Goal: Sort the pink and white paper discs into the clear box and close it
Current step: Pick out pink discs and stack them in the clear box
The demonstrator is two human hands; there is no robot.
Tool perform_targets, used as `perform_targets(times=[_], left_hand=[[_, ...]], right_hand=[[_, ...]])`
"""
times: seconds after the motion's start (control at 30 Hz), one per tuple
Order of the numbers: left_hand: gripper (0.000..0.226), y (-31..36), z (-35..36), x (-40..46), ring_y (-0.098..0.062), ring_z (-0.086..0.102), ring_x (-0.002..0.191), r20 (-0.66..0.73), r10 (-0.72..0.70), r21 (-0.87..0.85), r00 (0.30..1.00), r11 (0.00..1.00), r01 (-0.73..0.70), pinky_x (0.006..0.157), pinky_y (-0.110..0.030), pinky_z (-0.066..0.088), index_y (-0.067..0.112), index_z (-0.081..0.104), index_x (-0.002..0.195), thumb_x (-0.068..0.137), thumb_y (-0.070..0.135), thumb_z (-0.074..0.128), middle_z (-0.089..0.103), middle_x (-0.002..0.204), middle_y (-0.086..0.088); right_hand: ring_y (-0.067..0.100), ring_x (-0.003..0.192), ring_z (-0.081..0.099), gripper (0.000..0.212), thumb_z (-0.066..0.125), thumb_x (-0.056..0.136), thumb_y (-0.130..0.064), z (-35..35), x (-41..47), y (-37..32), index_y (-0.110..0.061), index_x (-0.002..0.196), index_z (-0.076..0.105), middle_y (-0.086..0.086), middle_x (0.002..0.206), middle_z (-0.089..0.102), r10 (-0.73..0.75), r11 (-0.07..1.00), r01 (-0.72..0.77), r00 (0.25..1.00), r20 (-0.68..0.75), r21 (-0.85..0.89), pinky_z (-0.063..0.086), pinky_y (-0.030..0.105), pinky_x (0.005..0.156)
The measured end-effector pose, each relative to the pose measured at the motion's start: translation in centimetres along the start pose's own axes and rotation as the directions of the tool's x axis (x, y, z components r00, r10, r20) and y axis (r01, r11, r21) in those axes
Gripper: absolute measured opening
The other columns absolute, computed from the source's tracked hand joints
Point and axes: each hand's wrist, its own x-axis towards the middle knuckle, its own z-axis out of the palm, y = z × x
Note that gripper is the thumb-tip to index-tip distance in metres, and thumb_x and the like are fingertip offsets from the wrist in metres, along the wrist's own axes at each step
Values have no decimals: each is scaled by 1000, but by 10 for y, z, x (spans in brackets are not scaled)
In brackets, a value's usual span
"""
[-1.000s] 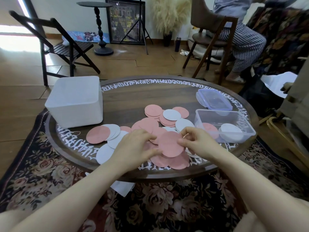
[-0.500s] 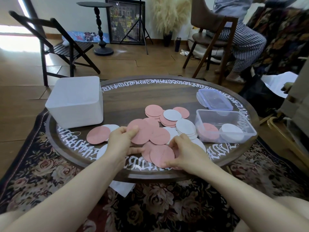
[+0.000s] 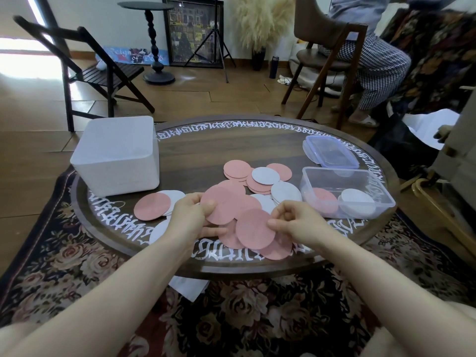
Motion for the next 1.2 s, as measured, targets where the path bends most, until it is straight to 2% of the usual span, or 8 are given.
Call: perform_targets(times=[0.17,0.33,0.43,0.53,0.63,0.73,1.07,1.2], left_hand=[[21,2,9,-10,-25,70,61,188,-23,16,982,1000,21,56,-34,60,9,62,103,98,25,49,69,84,-12],[23,-1,13,-15,-34,71,75,227,57,34,972,997,-67,57,-31,59,11,63,107,84,12,69,72,100,-13],[21,3,13,-15,-27,70,66,116,100,-9,988,995,-100,46,-25,57,9,64,102,82,5,70,71,94,-10],[14,7,8,-8,-27,69,71,37,91,-43,995,995,-90,46,-22,55,6,62,97,85,4,67,68,98,-14],[8,7,5,-3,-27,69,73,15,76,-56,997,996,-75,47,-23,56,5,59,96,88,3,62,67,102,-18],[10,6,4,-2,-28,69,76,20,61,-59,998,997,-59,48,-25,56,3,58,100,90,2,59,66,102,-19],[15,0,4,-3,-28,71,71,71,33,-7,997,999,-33,54,-32,60,3,59,104,89,2,59,68,97,-18],[14,2,6,-7,-26,71,77,147,30,8,989,999,-31,57,-31,60,10,63,101,89,2,60,70,96,-14]], right_hand=[[6,36,47,12,67,86,-6,1,1,-3,-9,82,56,-5,50,61,10,966,-7,1000,-11,258,30,17,37],[6,38,48,11,70,84,-11,4,0,-5,-10,83,58,-4,58,65,-24,972,29,999,-23,234,29,18,40],[2,53,50,13,72,81,-22,-4,1,-3,-20,77,60,-6,73,65,-139,985,127,985,-99,-121,40,24,56],[7,76,54,27,73,72,-45,-17,-1,-2,-28,86,57,-10,86,60,-132,810,59,988,-83,-583,44,30,70],[12,89,55,51,79,62,-52,-17,-6,-1,-29,99,53,-9,101,52,21,755,17,999,50,-656,47,32,80],[17,99,54,60,82,60,-48,-10,-7,3,-26,106,50,-6,109,47,24,700,42,996,81,-713,46,37,88],[13,68,55,25,72,76,-21,-8,-2,9,-25,73,48,-6,73,60,-51,854,78,997,66,-515,46,32,68],[7,41,48,14,58,90,-5,-16,1,4,-12,79,54,1,54,54,-90,989,89,996,-1,-117,41,24,46]])
